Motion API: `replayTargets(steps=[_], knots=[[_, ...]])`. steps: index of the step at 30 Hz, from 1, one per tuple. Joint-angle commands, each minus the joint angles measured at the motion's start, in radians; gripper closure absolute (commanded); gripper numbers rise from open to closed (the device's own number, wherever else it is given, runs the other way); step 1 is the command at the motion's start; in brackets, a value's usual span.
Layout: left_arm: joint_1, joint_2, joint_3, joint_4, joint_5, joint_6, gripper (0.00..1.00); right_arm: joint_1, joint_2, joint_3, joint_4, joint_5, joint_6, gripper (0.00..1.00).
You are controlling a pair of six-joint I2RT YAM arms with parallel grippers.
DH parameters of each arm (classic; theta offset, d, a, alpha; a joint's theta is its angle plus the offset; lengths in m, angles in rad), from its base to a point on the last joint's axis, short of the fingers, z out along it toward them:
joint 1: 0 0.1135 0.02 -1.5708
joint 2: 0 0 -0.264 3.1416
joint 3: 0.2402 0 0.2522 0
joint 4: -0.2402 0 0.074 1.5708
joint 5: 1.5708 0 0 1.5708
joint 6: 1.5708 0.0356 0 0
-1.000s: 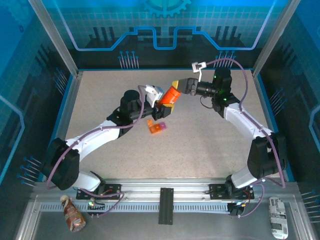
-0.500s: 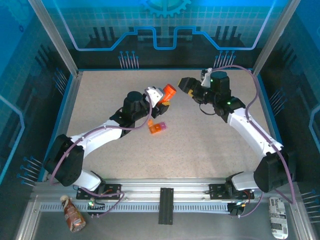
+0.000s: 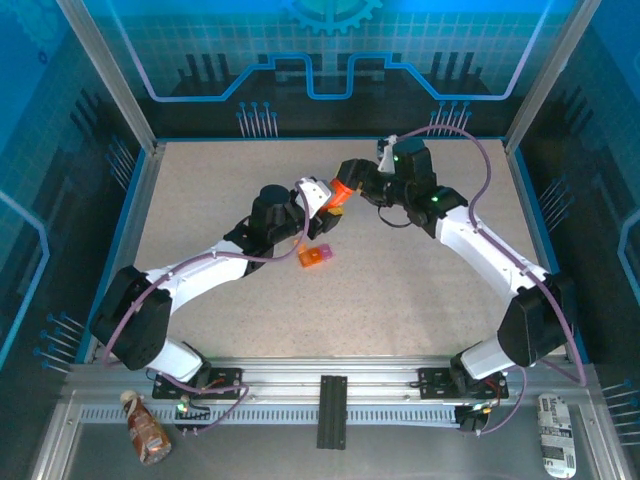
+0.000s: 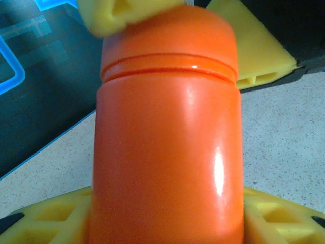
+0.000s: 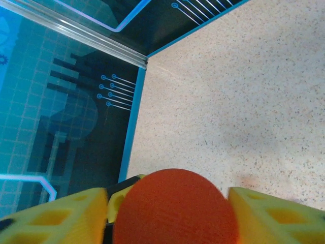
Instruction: Sort the pills into containers
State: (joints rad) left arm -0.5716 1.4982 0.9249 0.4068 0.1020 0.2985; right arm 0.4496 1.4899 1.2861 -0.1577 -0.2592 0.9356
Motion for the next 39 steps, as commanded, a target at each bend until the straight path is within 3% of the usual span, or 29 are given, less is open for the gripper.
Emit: replayTargets(steps=[1, 5, 8, 13, 17, 20, 24, 25, 27, 31, 34, 39], knots=[[-0.009, 0.005, 0.035, 0.049, -0.005, 0.019, 1.0, 0.014, 0.001, 0.014, 0.01, -0.009, -0.008, 0.51], [-0.01, 0.001, 0.042, 0.052, -0.002, -0.01, 1.0, 0.002, -0.004, -0.014, 0.055, -0.067, -0.039, 0.62], [-0.003, -0.015, 0.047, 0.031, 0.045, -0.045, 1.0, -0.057, 0.018, -0.06, 0.229, -0.265, -0.065, 0.62], [0.036, -0.066, 0.054, -0.011, 0.297, -0.174, 1.0, -0.174, 0.073, -0.11, 0.549, -0.621, -0.185, 0.58], [0.063, -0.084, 0.056, -0.002, 0.489, -0.308, 1.0, -0.239, 0.108, -0.159, 0.786, -0.735, -0.089, 0.59], [0.063, -0.086, 0.057, -0.009, 0.499, -0.331, 1.0, -0.253, 0.127, -0.173, 0.901, -0.721, 0.025, 0.57], [0.064, -0.079, 0.054, -0.042, 0.397, -0.271, 1.0, -0.253, 0.082, -0.188, 0.852, -0.619, 0.077, 0.31], [0.064, -0.076, 0.056, -0.054, 0.36, -0.248, 1.0, -0.253, 0.056, -0.185, 0.781, -0.575, 0.066, 0.26], [0.062, -0.069, 0.055, -0.06, 0.295, -0.203, 1.0, -0.25, -0.001, -0.166, 0.585, -0.458, 0.027, 0.25], [0.051, -0.049, 0.049, -0.046, 0.172, -0.104, 1.0, -0.217, -0.073, -0.043, 0.01, -0.122, -0.05, 0.23], [0.037, -0.032, 0.042, -0.014, 0.099, -0.046, 1.0, -0.184, -0.103, -0.035, -0.101, 0.016, -0.03, 0.23], [0.023, -0.005, 0.053, 0.001, 0.059, -0.001, 1.0, -0.118, -0.091, 0.014, -0.124, 0.056, -0.03, 0.22]])
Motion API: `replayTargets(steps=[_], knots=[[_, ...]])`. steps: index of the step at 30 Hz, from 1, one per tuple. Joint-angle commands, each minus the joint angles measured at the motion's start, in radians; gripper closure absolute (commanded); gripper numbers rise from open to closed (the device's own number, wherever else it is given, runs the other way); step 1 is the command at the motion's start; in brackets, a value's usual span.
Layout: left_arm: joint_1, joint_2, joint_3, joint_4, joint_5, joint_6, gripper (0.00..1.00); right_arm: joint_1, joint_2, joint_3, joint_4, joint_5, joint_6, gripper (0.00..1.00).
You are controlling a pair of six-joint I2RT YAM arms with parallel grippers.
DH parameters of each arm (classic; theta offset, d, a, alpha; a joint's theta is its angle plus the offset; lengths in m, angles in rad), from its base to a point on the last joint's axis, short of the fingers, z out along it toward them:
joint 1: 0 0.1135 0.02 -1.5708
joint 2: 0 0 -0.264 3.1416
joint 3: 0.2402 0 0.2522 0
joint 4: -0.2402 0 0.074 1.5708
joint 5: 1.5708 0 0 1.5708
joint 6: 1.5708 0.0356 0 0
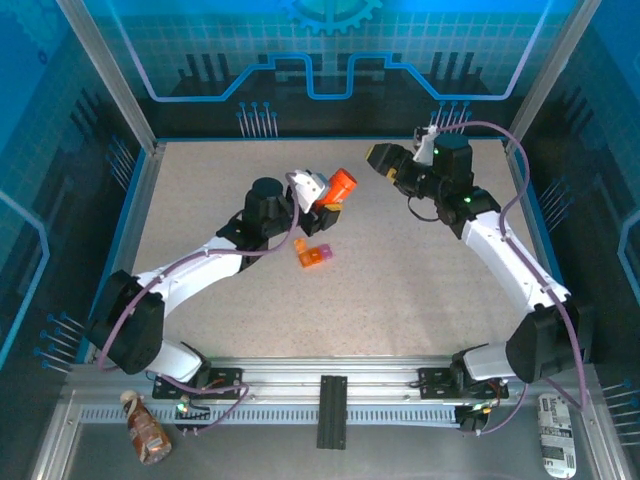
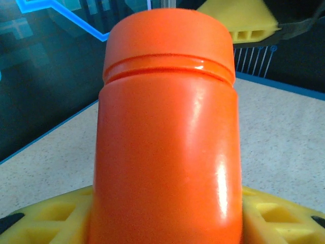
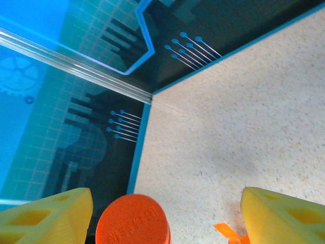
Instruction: Sort the pills into containers
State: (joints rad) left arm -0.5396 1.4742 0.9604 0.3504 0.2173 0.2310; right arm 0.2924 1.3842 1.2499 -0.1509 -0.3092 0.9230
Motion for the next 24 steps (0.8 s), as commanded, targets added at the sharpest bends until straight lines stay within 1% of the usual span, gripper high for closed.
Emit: replayTargets(steps=[1, 8, 12, 17, 22, 24], knots=[[-0.011, 0.023, 0.02, 0.057, -0.056, 0.071, 1.0, 0.052, 0.022, 0.065, -0.137, 0.106, -0.023, 0.22], [-0.027, 0.043, 0.037, 0.052, -0.062, 0.085, 1.0, 0.125, 0.092, 0.132, -0.158, 0.108, -0.036, 0.23], [-0.03, 0.048, 0.041, 0.057, -0.064, 0.086, 1.0, 0.162, 0.117, 0.146, -0.182, 0.143, -0.048, 0.23], [-0.034, 0.05, 0.044, 0.062, -0.065, 0.085, 1.0, 0.175, 0.136, 0.132, -0.173, 0.146, -0.042, 0.24], [-0.036, 0.051, 0.046, 0.065, -0.068, 0.084, 1.0, 0.177, 0.135, 0.113, -0.148, 0.123, -0.035, 0.38], [-0.036, 0.051, 0.046, 0.068, -0.069, 0.082, 1.0, 0.176, 0.128, 0.102, -0.139, 0.121, -0.037, 0.48]])
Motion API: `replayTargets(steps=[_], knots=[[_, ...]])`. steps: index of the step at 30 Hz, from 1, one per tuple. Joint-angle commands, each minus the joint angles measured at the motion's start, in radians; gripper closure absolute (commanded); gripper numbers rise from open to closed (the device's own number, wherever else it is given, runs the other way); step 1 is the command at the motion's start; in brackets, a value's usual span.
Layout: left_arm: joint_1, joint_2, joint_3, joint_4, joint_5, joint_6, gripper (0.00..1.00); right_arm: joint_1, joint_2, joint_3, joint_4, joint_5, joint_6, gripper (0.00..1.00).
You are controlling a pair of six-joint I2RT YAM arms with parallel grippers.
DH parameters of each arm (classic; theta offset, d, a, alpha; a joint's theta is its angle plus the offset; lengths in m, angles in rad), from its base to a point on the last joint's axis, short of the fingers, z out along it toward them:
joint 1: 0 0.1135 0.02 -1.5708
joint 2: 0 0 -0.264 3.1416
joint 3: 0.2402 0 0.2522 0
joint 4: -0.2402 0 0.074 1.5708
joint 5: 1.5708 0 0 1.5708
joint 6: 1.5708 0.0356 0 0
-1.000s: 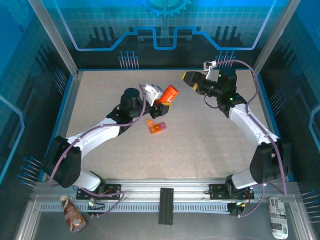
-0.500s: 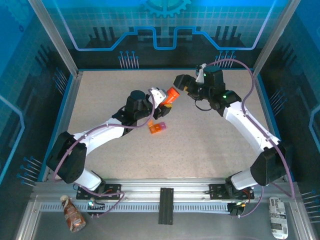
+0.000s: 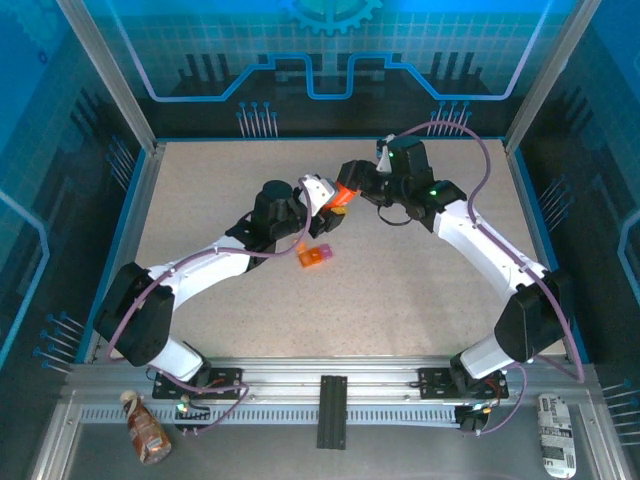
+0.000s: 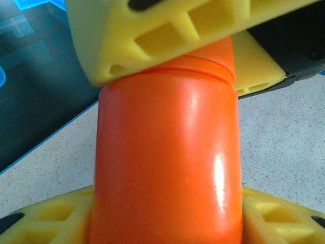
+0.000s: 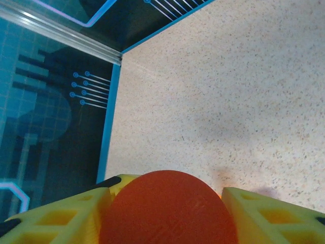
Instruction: Sort the pills into containers
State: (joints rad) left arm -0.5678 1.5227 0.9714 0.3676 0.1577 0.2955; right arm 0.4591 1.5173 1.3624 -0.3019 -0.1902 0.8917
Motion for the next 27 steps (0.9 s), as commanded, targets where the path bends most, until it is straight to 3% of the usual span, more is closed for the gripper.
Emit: replayTargets(steps=[1, 4, 8, 13, 17, 20, 26, 27], knots=[[-0.007, 0.001, 0.035, 0.051, -0.009, 0.015, 1.0, 0.008, -0.009, -0.018, 0.017, 0.002, -0.007, 0.52], [-0.008, -0.004, 0.031, 0.055, -0.002, 0.001, 1.0, -0.006, -0.029, -0.06, 0.084, -0.028, -0.015, 0.6], [-0.008, -0.027, 0.023, 0.044, 0.059, -0.039, 1.0, -0.047, -0.055, -0.142, 0.295, -0.147, -0.071, 0.61], [0.012, -0.047, 0.031, 0.019, 0.279, -0.153, 1.0, -0.106, -0.068, -0.17, 0.46, -0.35, -0.224, 0.61], [0.034, -0.024, 0.058, 0.022, 0.428, -0.269, 1.0, -0.141, -0.059, -0.171, 0.491, -0.427, -0.244, 0.6], [0.034, -0.016, 0.064, 0.015, 0.413, -0.267, 1.0, -0.148, -0.051, -0.159, 0.469, -0.426, -0.232, 0.59], [0.031, -0.009, 0.063, -0.027, 0.23, -0.158, 1.0, -0.151, -0.071, -0.108, 0.349, -0.327, -0.163, 0.27], [0.028, -0.007, 0.06, -0.028, 0.188, -0.129, 1.0, -0.151, -0.079, -0.103, 0.331, -0.294, -0.142, 0.26]])
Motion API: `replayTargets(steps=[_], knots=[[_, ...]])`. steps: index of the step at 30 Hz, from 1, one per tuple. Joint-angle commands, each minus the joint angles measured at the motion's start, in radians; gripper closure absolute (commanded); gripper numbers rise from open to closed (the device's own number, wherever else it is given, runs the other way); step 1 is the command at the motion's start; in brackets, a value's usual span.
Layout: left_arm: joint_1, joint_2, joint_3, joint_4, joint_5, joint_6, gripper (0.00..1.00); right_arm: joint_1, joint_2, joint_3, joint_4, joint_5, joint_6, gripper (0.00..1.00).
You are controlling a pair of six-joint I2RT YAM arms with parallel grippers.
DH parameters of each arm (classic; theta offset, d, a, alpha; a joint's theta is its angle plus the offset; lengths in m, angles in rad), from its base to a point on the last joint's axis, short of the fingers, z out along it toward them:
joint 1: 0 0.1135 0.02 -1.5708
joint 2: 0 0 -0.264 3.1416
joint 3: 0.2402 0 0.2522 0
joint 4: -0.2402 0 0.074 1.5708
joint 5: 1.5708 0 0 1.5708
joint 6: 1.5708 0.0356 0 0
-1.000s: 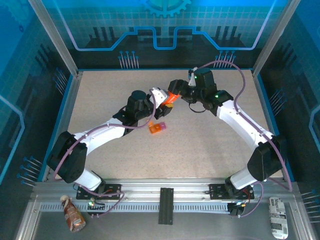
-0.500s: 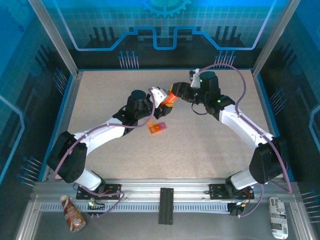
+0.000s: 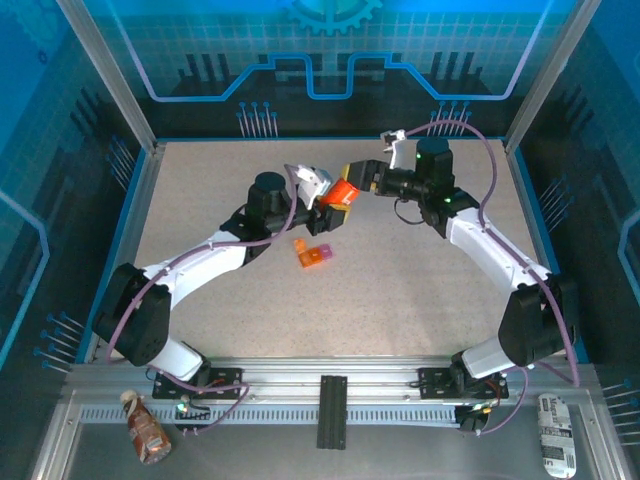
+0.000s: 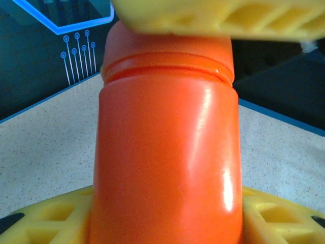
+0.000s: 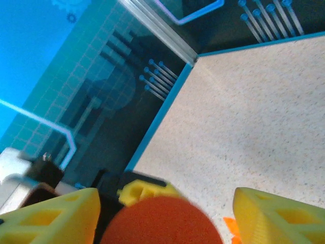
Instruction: Sort the pills into containers
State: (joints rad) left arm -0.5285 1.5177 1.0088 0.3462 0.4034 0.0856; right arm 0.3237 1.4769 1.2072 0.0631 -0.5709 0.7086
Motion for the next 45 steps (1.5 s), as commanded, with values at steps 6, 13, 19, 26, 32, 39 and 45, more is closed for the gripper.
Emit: replayTargets(steps=[6, 13, 19, 26, 32, 39, 45], knots=[[-0.027, 0.019, -0.007, 0.038, -0.254, 0.23, 1.0, -0.012, -0.054, 0.12, -0.264, 0.267, 0.153, 0.25], [-0.047, 0.034, -0.017, 0.08, -0.323, 0.279, 1.0, 0.044, 0.001, 0.193, -0.376, 0.298, 0.143, 0.21], [-0.061, 0.039, -0.009, 0.083, -0.331, 0.279, 1.0, 0.081, 0.035, 0.192, -0.388, 0.342, 0.145, 0.21], [-0.067, 0.036, -0.007, 0.086, -0.336, 0.279, 1.0, 0.096, 0.057, 0.183, -0.361, 0.329, 0.155, 0.3], [-0.068, 0.036, -0.007, 0.091, -0.334, 0.272, 1.0, 0.093, 0.059, 0.173, -0.332, 0.304, 0.149, 0.51], [-0.066, -0.003, -0.016, 0.066, -0.286, 0.225, 1.0, 0.02, 0.019, 0.054, -0.065, 0.142, 0.098, 0.6], [-0.024, -0.059, -0.021, 0.029, -0.006, 0.064, 1.0, -0.033, -0.012, 0.011, 0.082, -0.054, -0.091, 0.59]])
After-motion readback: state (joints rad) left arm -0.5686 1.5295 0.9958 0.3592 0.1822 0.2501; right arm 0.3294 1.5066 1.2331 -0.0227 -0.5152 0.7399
